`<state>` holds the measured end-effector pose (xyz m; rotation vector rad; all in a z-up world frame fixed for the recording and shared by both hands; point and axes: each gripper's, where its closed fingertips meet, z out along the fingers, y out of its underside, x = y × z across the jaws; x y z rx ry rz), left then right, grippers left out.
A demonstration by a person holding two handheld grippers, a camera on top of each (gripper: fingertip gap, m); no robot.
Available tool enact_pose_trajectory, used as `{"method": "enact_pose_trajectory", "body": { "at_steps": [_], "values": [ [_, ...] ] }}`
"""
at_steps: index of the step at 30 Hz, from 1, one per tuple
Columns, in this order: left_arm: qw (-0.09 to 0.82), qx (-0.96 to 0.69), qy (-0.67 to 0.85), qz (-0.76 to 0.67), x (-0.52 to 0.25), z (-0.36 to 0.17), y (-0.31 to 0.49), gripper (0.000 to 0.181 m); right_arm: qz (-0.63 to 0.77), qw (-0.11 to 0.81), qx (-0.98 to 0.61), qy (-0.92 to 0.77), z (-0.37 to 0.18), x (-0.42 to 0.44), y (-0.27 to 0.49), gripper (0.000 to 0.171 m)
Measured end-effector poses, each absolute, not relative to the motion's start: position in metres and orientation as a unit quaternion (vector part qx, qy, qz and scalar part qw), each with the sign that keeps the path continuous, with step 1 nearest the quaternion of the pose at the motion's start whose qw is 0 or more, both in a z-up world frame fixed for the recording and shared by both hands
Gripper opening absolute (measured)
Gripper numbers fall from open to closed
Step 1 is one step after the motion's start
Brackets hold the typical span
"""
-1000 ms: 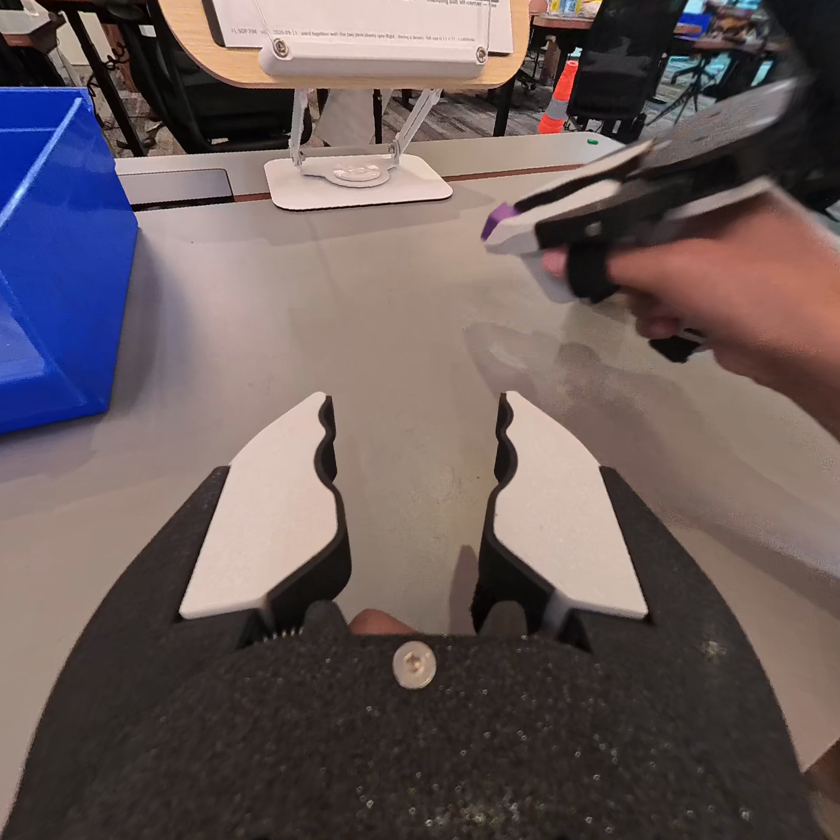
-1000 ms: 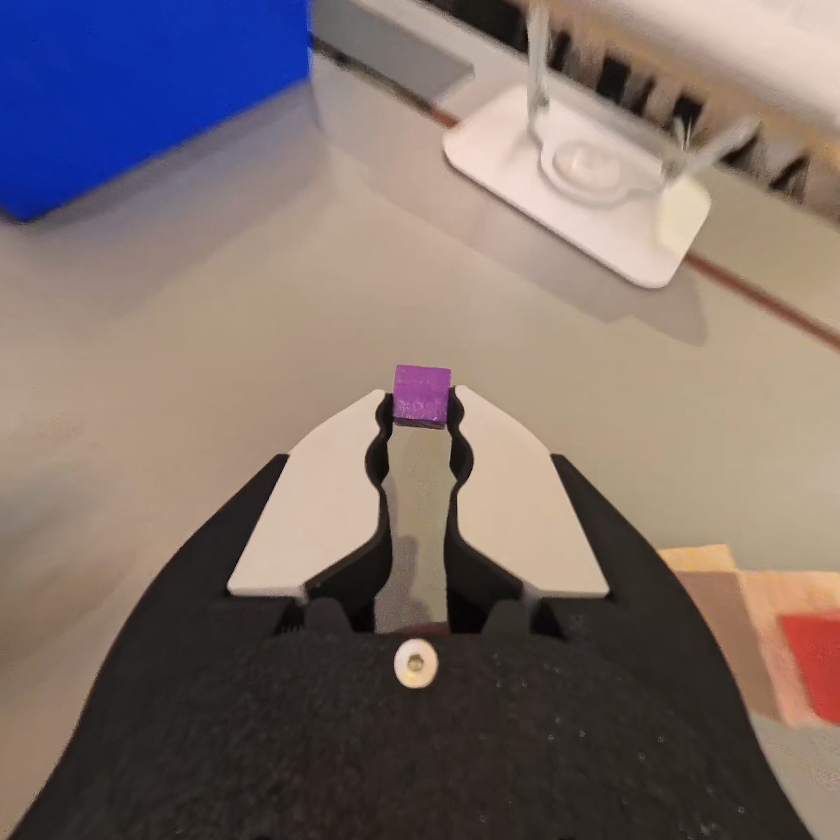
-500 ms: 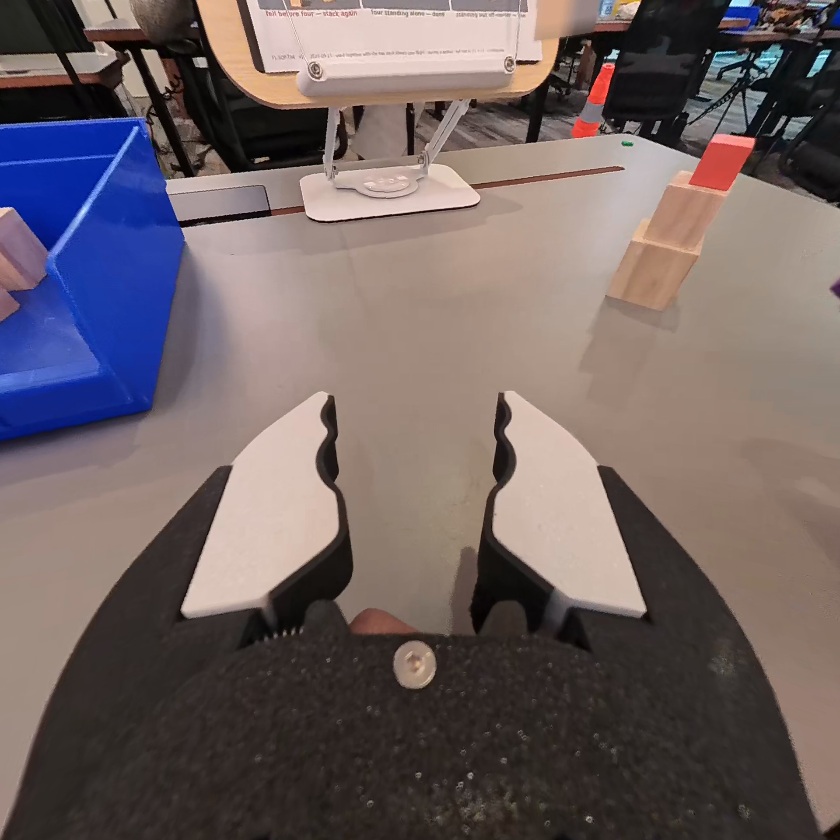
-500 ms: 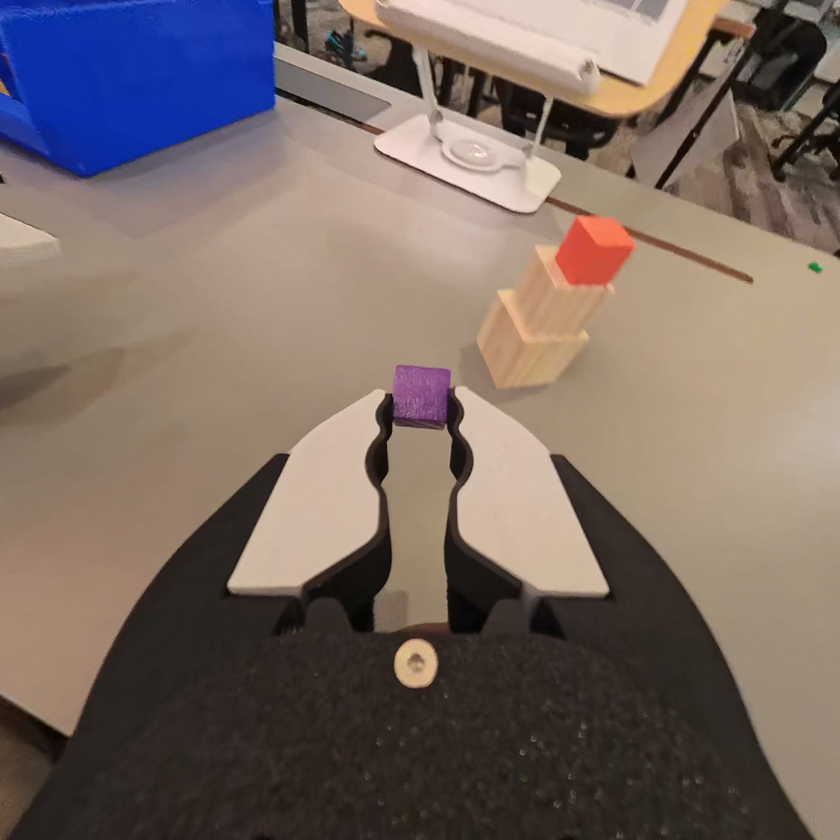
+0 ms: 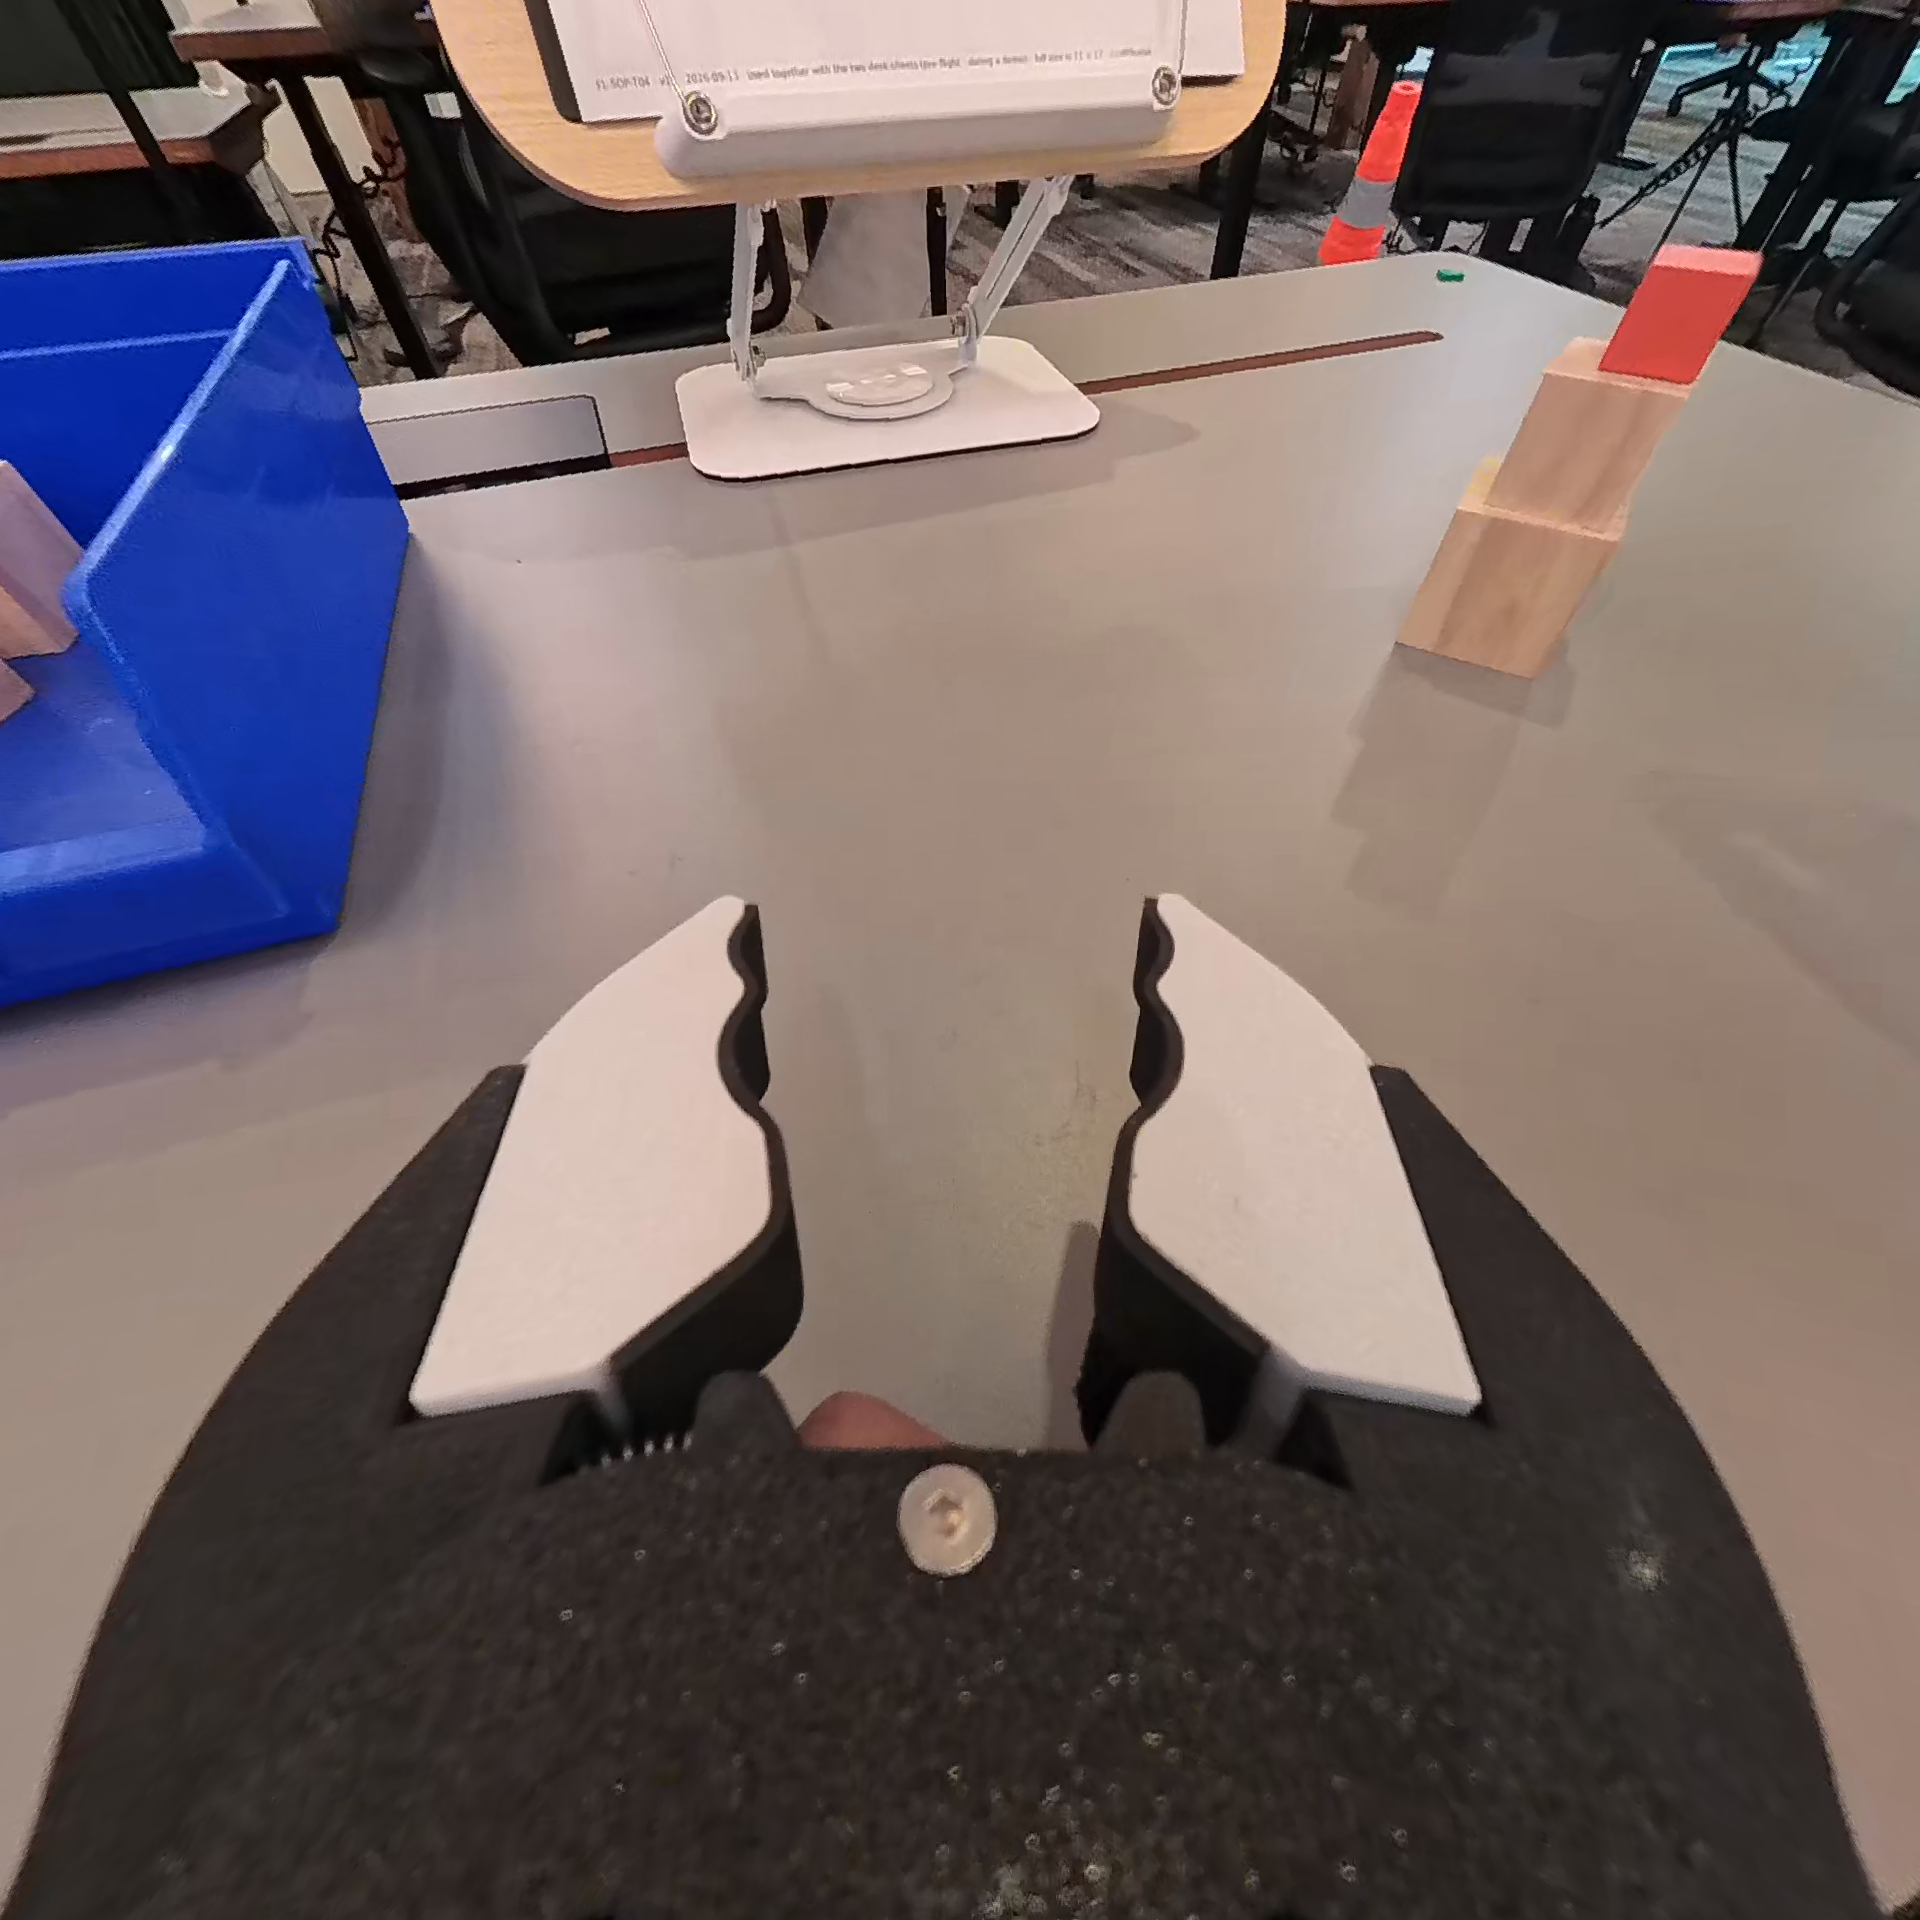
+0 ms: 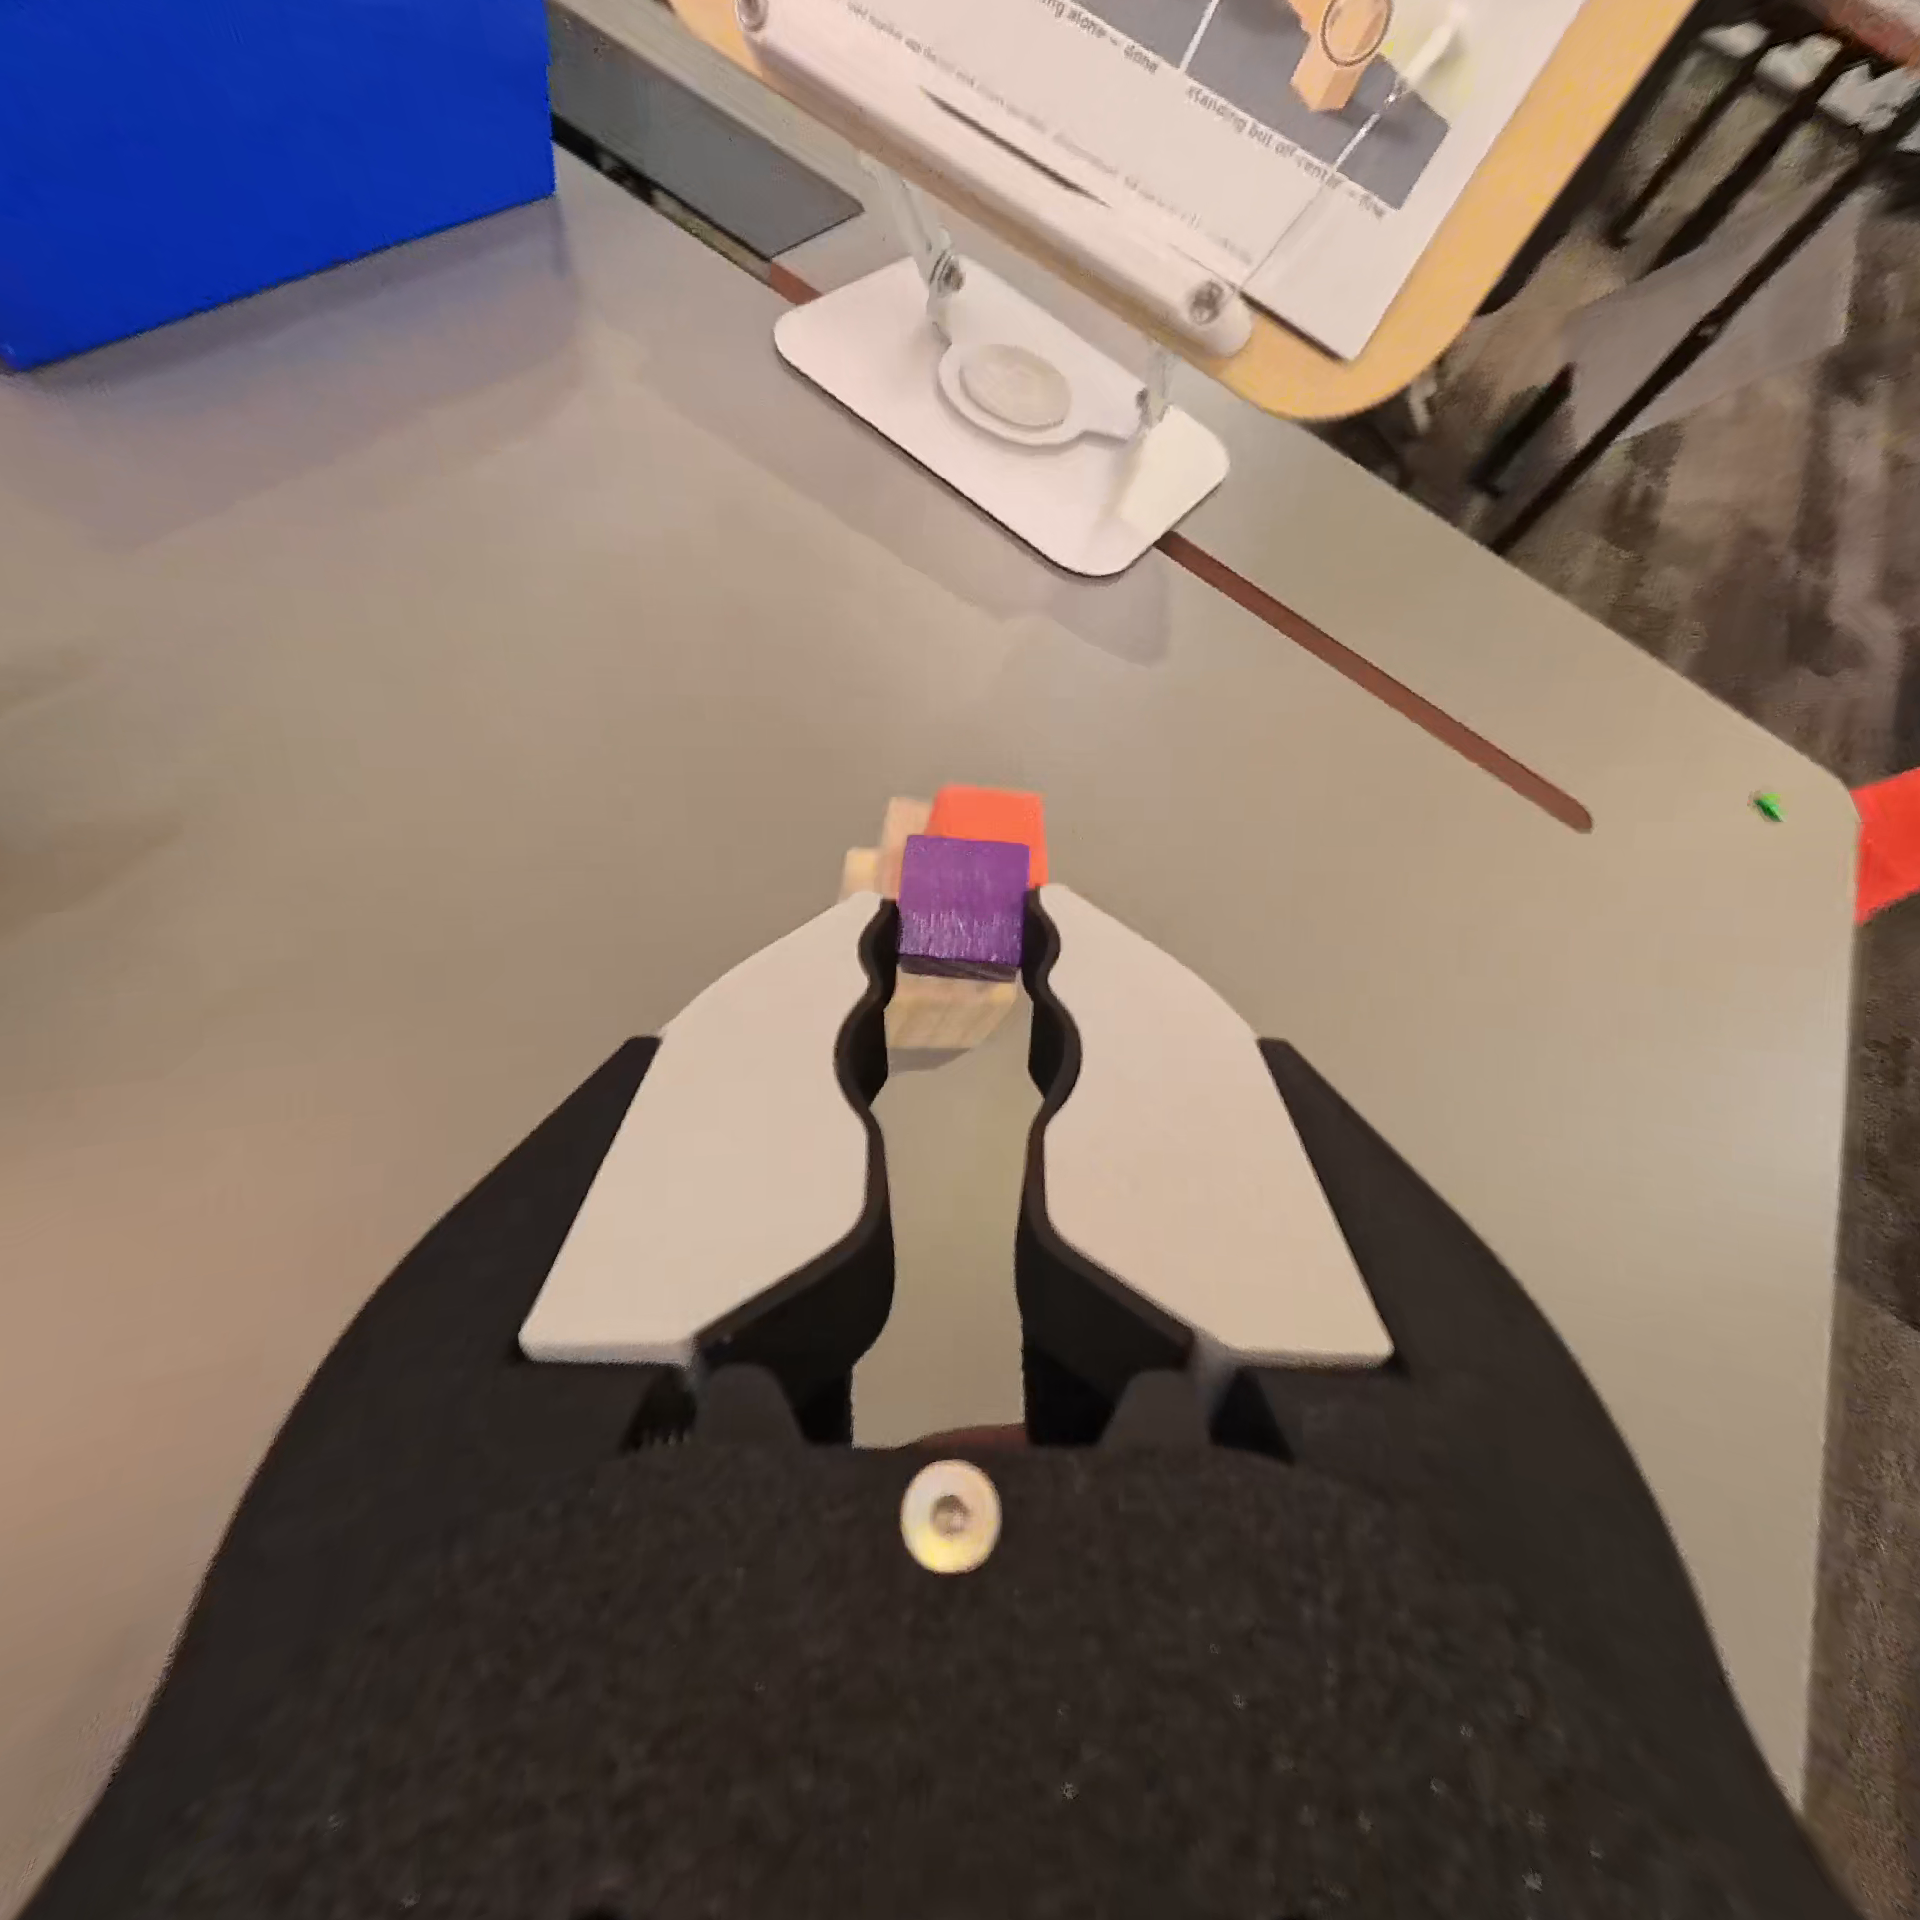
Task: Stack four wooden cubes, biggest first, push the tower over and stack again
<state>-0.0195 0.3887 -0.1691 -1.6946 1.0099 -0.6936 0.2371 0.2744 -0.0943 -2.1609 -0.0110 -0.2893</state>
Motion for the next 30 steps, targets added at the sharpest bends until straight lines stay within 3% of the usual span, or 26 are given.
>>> {"method": "enact_pose_trajectory", "body": {
  "at_steps": [5,9,28,30],
  "values": [
    [0.5,-0.701,0.425,-0.279,-0.018,-0.171,0.388,0.068,-0.087,0.358,-0.928,-0.06,-0.104,0.26,0.299,0.023],
    [0.503,-0.698,0.426,-0.28,-0.018,-0.17,0.387,0.068,-0.065,0.325,-0.94,-0.075,-0.112,0.258,0.303,0.023],
    [0.492,-0.701,0.425,-0.292,-0.018,-0.171,0.387,0.069,-0.014,0.313,-0.948,-0.05,-0.123,0.253,0.307,0.023],
    [0.492,-0.701,0.425,-0.291,-0.018,-0.171,0.387,0.069,-0.014,0.317,-0.947,-0.05,-0.12,0.253,0.306,0.03]
  ]
}}
